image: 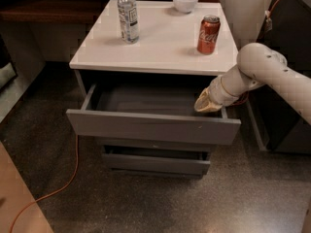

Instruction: Place coke can into top drawer

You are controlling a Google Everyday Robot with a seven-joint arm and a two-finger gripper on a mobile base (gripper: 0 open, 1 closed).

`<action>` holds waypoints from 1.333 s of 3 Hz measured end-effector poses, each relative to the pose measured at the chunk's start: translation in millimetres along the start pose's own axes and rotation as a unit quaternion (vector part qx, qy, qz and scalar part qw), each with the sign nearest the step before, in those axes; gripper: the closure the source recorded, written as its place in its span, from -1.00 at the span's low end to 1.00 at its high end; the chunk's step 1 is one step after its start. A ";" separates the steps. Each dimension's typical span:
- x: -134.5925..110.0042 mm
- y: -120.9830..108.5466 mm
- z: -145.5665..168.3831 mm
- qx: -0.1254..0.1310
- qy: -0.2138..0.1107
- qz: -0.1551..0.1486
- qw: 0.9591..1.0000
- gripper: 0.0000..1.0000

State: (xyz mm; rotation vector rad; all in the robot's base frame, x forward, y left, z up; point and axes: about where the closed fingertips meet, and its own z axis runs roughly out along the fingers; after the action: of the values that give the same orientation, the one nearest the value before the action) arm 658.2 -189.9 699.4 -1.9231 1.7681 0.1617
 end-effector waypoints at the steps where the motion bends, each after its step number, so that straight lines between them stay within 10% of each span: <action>1: 6.2 14.2 12.8 -0.013 0.011 0.005 1.000 1.00; 4: 11.0 62.4 32.0 -0.051 0.026 0.004 0.998 1.00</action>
Offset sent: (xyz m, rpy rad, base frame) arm -0.0335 -0.0021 -0.0498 -0.0594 0.0851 -0.0091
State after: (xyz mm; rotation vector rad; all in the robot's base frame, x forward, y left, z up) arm 608.1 -186.4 649.1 -2.0082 1.8325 0.2101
